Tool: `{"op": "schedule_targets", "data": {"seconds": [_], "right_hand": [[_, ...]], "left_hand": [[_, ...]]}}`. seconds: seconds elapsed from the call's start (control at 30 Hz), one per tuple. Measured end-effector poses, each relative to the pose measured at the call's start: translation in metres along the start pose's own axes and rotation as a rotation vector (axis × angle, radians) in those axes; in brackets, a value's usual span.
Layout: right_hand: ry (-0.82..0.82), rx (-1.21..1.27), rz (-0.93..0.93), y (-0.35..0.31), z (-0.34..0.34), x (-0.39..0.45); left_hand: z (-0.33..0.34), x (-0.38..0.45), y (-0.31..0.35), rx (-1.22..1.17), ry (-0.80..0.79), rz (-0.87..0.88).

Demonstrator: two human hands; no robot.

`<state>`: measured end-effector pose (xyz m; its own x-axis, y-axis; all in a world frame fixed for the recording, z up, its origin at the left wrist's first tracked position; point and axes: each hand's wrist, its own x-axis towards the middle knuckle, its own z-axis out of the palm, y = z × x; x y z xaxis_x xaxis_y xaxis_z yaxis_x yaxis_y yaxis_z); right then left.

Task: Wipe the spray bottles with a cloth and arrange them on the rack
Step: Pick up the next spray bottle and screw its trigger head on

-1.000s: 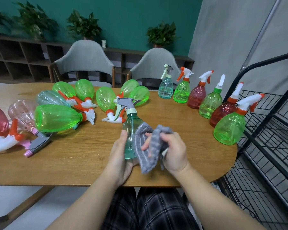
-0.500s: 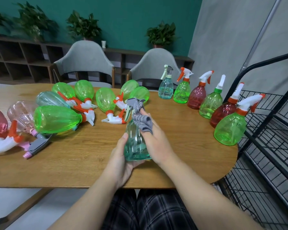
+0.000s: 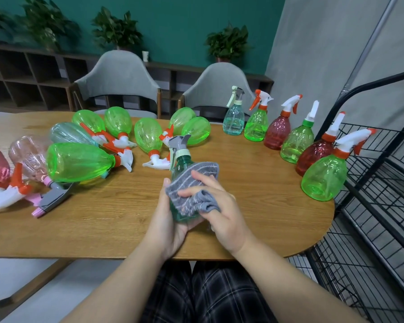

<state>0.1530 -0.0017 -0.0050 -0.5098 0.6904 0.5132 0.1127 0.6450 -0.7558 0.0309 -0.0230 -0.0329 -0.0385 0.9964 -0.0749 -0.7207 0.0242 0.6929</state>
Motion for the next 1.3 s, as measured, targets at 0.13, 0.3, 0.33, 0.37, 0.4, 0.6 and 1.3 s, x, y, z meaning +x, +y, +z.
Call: {"op": "schedule_targets", "data": {"seconds": [0.13, 0.3, 0.33, 0.37, 0.4, 0.6, 1.3], "right_hand": [[-0.002, 0.010, -0.096, 0.001, 0.003, -0.008], [0.350, 0.777, 0.338, -0.014, -0.009, 0.000], [0.487, 0.946, 0.482, -0.014, -0.014, 0.005], [0.605, 1.066, 0.597, -0.013, -0.020, 0.009], [0.692, 1.136, 0.666, -0.014, -0.026, 0.012], [0.647, 0.891, 0.633, -0.029, -0.028, 0.033], [0.032, -0.070, 0.021, -0.001, 0.003, 0.014]], "left_hand": [[0.000, -0.002, 0.002, -0.037, 0.020, -0.025], [-0.001, 0.000, 0.000, -0.034, 0.064, 0.009], [-0.003, 0.000, -0.001, -0.048, 0.063, 0.016], [-0.004, 0.000, -0.001, -0.063, 0.052, 0.022], [-0.004, 0.000, -0.001, -0.063, 0.037, 0.029], [-0.002, -0.004, 0.002, -0.057, 0.015, 0.015], [-0.001, -0.001, 0.001, -0.040, 0.014, 0.005]]}}
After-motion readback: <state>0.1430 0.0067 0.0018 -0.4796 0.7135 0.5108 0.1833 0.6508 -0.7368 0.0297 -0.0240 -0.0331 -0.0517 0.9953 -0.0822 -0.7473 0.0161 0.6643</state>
